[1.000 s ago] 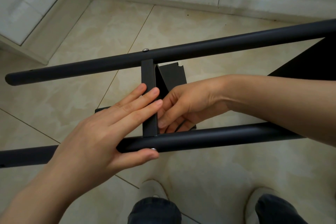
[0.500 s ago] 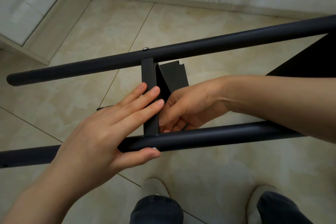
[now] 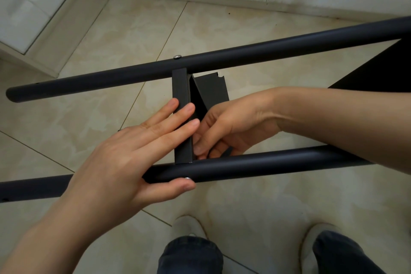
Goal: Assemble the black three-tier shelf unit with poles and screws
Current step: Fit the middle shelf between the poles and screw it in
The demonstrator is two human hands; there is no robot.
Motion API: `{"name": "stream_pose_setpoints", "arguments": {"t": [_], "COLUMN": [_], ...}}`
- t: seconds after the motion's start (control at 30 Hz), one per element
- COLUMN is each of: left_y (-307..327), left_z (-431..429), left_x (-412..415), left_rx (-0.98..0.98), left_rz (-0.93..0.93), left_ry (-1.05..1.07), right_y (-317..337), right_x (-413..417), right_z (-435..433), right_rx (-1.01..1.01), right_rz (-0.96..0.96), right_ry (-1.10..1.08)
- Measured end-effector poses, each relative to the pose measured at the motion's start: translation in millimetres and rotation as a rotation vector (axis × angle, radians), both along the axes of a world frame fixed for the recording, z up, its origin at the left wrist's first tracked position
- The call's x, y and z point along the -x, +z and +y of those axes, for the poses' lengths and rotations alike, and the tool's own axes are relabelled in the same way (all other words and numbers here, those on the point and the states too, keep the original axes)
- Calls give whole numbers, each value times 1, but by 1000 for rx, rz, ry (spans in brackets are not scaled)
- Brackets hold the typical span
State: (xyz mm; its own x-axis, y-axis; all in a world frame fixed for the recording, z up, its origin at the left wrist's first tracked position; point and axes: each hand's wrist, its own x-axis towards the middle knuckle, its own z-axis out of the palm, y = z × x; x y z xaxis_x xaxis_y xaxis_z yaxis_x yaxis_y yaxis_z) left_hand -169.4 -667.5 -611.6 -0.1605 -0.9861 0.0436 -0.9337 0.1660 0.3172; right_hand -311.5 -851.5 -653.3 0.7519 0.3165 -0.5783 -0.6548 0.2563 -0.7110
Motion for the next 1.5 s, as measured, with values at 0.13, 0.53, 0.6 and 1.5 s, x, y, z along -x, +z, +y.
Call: {"name": "stream_pose_setpoints", "arguments": {"t": [0.13, 0.53, 0.6, 1.5], "left_y": [-1, -1, -1, -1], "left_z": [0, 1, 1, 0], "left_x": [0, 1, 1, 0], "left_rx": [5, 18, 18, 27], "left_rz": [0, -18, -13, 2], "left_ry": [-8, -7, -8, -9], "right_y": [-4, -5, -6, -8], "right_x": [-2, -1, -2, -5], "right_z": [3, 3, 6, 3], "right_rx": [17, 16, 36, -1], "right_rz": [31, 0, 8, -3], "right_ry": [-17, -1, 6, -13]}}
